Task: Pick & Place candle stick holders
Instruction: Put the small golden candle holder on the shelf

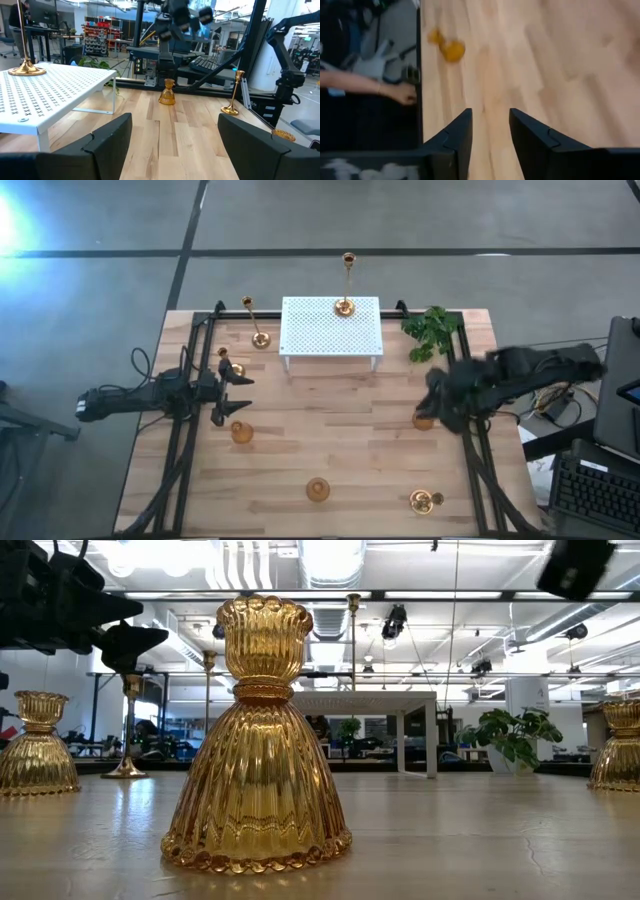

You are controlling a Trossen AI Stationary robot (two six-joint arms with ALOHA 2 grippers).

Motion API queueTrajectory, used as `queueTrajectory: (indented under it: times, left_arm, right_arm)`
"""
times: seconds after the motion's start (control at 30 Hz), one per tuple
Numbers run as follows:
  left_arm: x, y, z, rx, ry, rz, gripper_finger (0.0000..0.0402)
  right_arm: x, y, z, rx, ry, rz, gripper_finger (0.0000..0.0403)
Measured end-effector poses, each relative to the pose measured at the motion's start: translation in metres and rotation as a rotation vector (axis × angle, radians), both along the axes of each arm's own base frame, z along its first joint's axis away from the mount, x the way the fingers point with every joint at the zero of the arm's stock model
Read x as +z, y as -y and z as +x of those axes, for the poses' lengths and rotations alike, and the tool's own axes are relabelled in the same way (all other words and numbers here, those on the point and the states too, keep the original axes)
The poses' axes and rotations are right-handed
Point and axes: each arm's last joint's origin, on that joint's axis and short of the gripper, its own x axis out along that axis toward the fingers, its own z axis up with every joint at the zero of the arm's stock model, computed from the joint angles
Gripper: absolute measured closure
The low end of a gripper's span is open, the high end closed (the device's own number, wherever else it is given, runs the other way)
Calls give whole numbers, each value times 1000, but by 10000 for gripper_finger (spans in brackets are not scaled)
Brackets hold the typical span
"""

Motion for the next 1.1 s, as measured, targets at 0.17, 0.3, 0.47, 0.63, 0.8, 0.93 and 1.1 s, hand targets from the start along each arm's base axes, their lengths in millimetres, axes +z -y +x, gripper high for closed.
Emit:
queueTrajectory:
  times: [0.17, 0.3, 0.47, 0.63, 0.8, 0.93, 1.1]
  left_arm:
    - [0, 0, 0, 0, 0, 0, 101]
    - [0, 0, 0, 0, 0, 0, 101]
    - [0, 0, 0, 0, 0, 0, 101]
    - [0, 0, 0, 0, 0, 0, 101]
    - [0, 0, 0, 0, 0, 0, 101]
    - [0, 0, 0, 0, 0, 0, 101]
    - [0, 0, 0, 0, 0, 0, 101]
  right_arm:
    - [-19, -37, -7, -14, -83, 5, 304]
    - [-22, -67, -20, -40, -87, 2, 322]
    - [-28, -97, -36, -76, -92, 30, 340]
    - [-45, -124, -47, -88, -177, 29, 354]
    - [-61, -146, -51, -102, -234, 8, 372]
    - [-71, -163, -56, -94, -328, 12, 388]
    - [-81, -176, -57, -162, -373, 12, 394]
